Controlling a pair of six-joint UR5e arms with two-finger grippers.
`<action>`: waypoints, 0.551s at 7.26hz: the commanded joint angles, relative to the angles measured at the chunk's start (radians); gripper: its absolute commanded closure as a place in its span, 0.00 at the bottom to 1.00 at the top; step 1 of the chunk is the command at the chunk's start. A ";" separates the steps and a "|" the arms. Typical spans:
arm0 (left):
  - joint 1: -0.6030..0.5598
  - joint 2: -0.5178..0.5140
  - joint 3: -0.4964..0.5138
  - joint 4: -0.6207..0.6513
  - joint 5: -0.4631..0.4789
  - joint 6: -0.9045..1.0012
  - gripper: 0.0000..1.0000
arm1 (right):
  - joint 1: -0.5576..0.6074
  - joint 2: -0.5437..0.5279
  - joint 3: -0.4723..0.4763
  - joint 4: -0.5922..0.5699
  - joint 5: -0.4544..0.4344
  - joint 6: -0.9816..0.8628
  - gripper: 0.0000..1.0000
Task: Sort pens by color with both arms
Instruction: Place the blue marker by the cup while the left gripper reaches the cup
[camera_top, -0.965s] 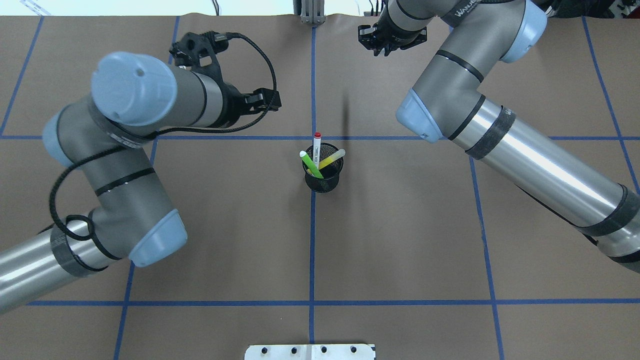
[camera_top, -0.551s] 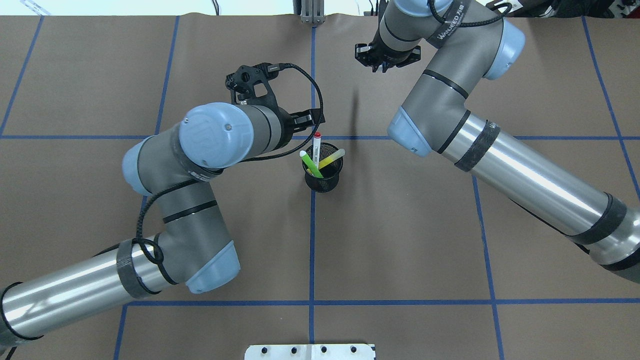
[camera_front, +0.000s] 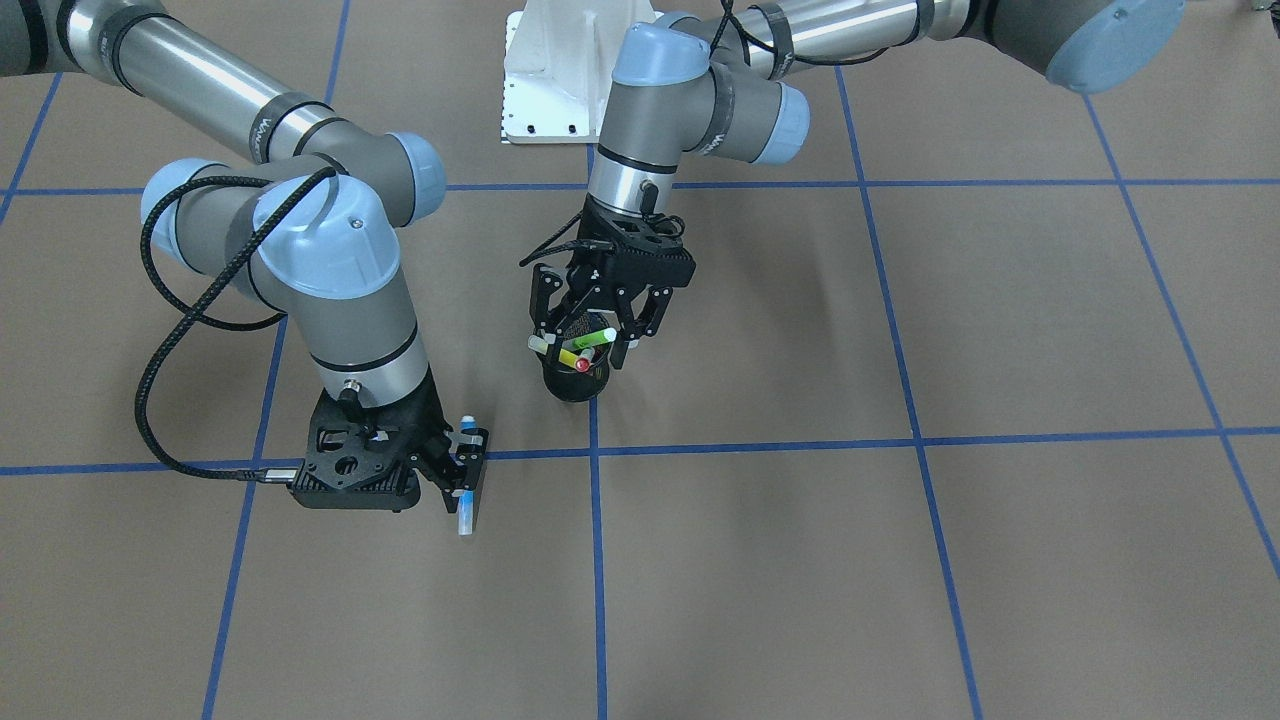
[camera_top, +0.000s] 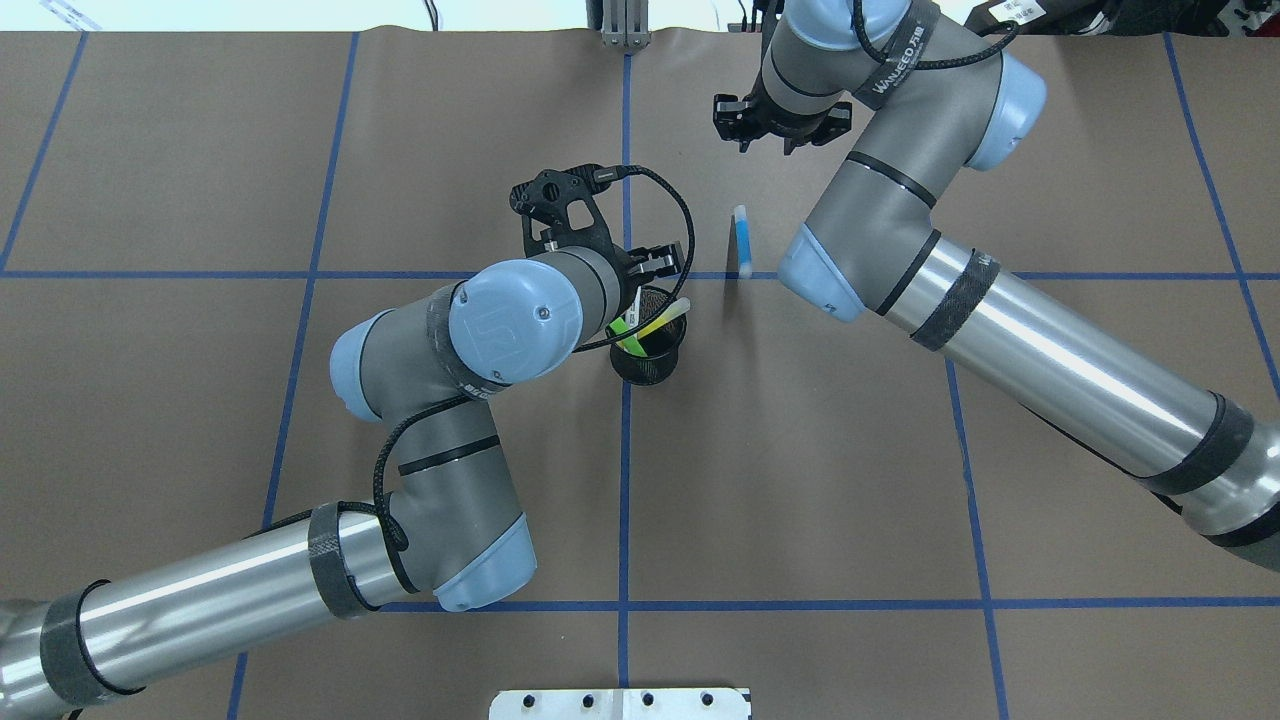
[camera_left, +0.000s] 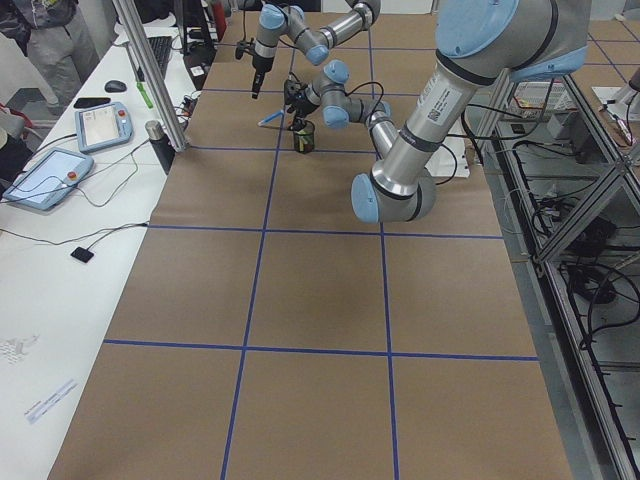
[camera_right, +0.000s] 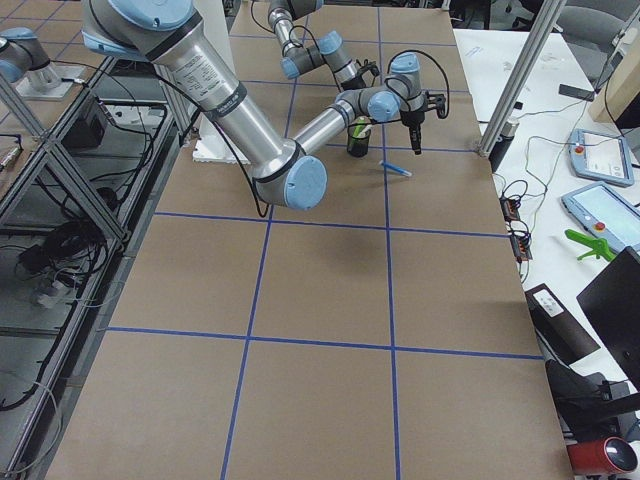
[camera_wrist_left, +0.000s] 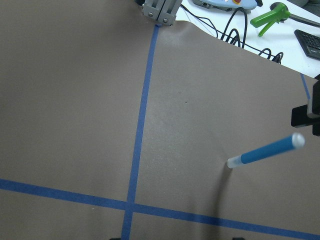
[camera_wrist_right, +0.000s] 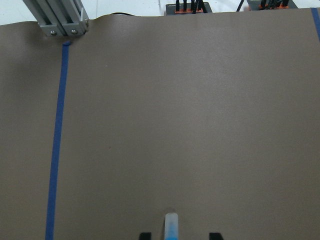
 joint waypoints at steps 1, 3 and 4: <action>0.022 0.001 0.005 0.000 0.021 0.002 0.51 | 0.033 -0.008 0.001 -0.003 0.010 0.008 0.00; 0.025 -0.003 0.007 0.000 0.034 0.005 0.55 | 0.082 -0.026 0.002 -0.003 0.074 0.008 0.00; 0.025 0.000 0.008 0.000 0.037 0.005 0.55 | 0.126 -0.045 0.002 -0.005 0.154 0.008 0.00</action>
